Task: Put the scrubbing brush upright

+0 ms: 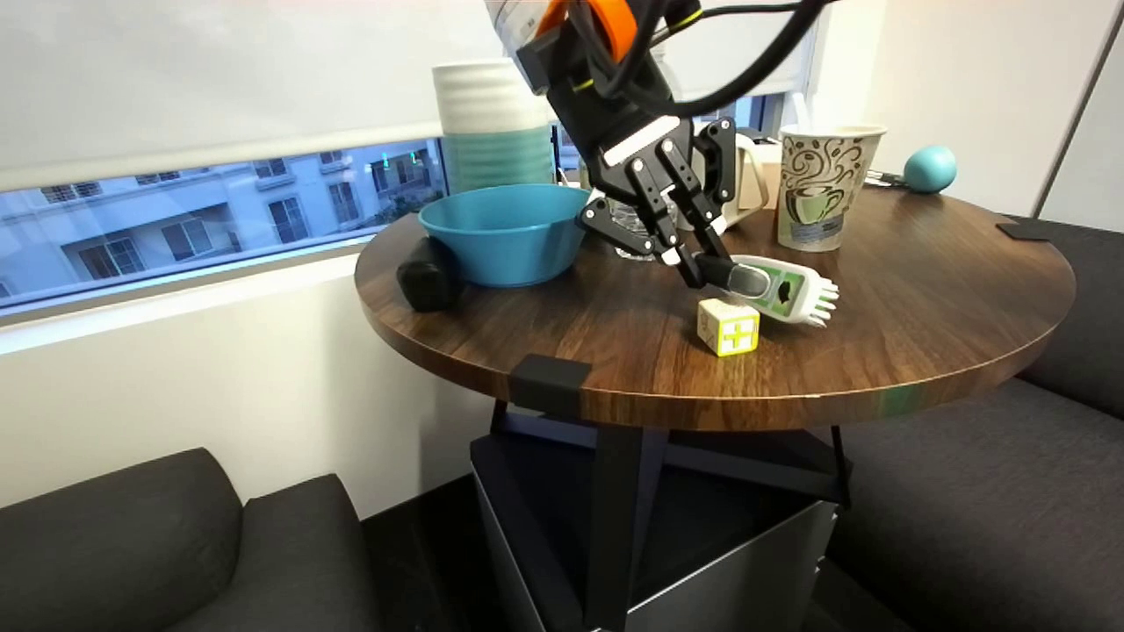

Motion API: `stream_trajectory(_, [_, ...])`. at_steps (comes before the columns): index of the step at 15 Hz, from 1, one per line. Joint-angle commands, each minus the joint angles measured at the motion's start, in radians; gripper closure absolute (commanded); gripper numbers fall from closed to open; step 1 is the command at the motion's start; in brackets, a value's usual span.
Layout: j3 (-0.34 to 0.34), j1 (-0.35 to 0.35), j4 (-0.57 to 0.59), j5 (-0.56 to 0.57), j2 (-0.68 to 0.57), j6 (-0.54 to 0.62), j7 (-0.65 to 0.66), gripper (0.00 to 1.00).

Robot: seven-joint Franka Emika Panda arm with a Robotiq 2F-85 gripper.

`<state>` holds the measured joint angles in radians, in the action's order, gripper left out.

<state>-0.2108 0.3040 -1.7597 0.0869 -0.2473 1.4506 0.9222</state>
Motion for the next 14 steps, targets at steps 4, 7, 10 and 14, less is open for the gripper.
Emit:
stream_trajectory(4, [0.039, -0.069, -0.114, -0.133, 0.173, 0.137, -0.089, 0.95])
stream_trajectory(7, [0.058, -0.113, -0.197, -0.241, 0.246, 0.218, -0.189, 0.95])
stream_trajectory(10, [0.078, -0.148, -0.296, -0.325, 0.319, 0.291, -0.338, 0.95])
stream_trajectory(14, [0.102, -0.178, -0.41, -0.397, 0.391, 0.353, -0.533, 0.95])
